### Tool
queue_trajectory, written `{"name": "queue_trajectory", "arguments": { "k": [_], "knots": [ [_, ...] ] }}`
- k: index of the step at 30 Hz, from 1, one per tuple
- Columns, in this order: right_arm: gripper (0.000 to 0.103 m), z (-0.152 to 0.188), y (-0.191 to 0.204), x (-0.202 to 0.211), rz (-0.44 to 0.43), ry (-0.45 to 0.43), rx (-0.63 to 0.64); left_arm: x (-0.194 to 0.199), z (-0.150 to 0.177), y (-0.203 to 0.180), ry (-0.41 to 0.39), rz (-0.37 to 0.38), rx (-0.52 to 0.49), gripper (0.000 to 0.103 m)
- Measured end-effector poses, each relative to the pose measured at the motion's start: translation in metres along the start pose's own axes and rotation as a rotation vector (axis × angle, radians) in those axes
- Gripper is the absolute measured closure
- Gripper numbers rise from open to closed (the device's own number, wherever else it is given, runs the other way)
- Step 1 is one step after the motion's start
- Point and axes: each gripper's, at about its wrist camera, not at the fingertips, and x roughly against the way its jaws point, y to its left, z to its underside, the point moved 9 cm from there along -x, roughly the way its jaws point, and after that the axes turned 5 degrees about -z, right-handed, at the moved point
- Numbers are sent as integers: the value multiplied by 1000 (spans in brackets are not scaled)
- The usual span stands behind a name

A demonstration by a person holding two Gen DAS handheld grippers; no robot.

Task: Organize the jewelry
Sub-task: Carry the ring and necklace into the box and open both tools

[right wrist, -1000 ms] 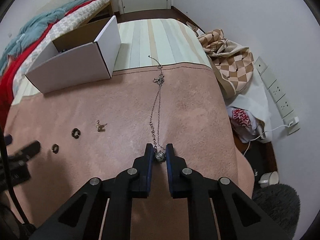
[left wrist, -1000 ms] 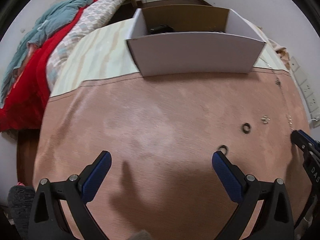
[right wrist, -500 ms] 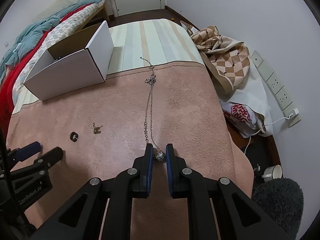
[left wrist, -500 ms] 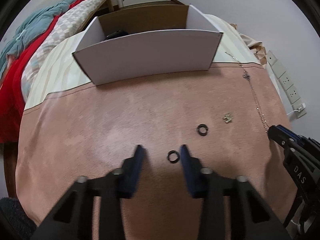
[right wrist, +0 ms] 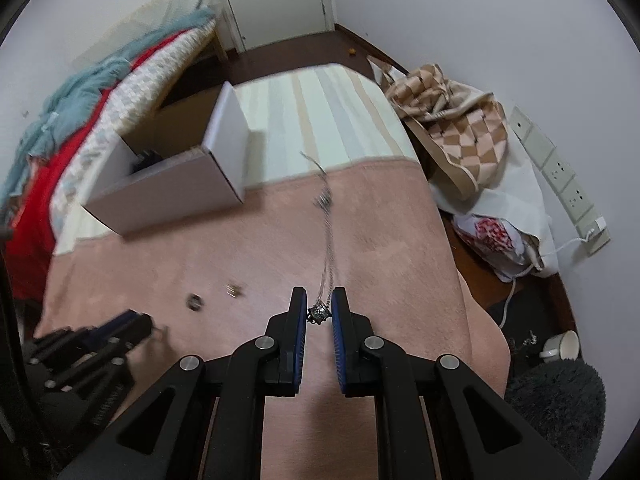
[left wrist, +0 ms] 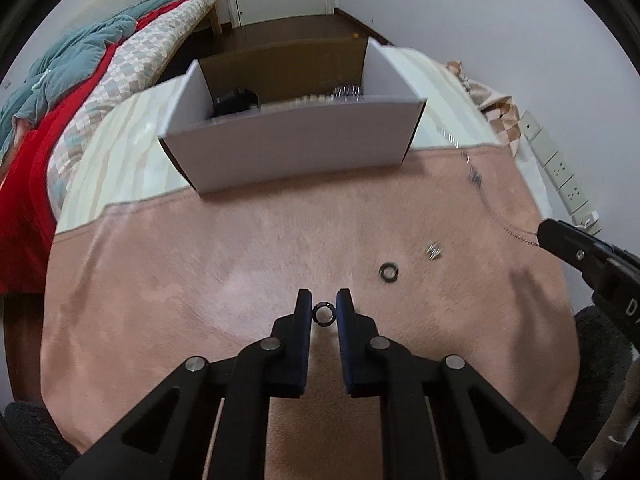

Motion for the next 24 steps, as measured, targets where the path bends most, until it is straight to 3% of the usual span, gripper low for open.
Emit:
{"name": "queue_trajectory", "arguments": {
  "k": [7, 16, 21, 24],
  "knots": [
    [90, -41, 31, 36, -118, -49, -8, 41, -35, 10, -68, 37, 25, 93],
    [90, -124, 85, 88, -290, -138, 31, 89, -114, 49, -152, 112, 118, 93],
    [90, -170, 118, 106, -334, -194, 94, 91, -149, 75, -175, 109, 146, 93],
    [90, -197, 135, 98, -326, -205, 141, 77, -163, 84, -149, 116, 159, 93]
  ]
}}
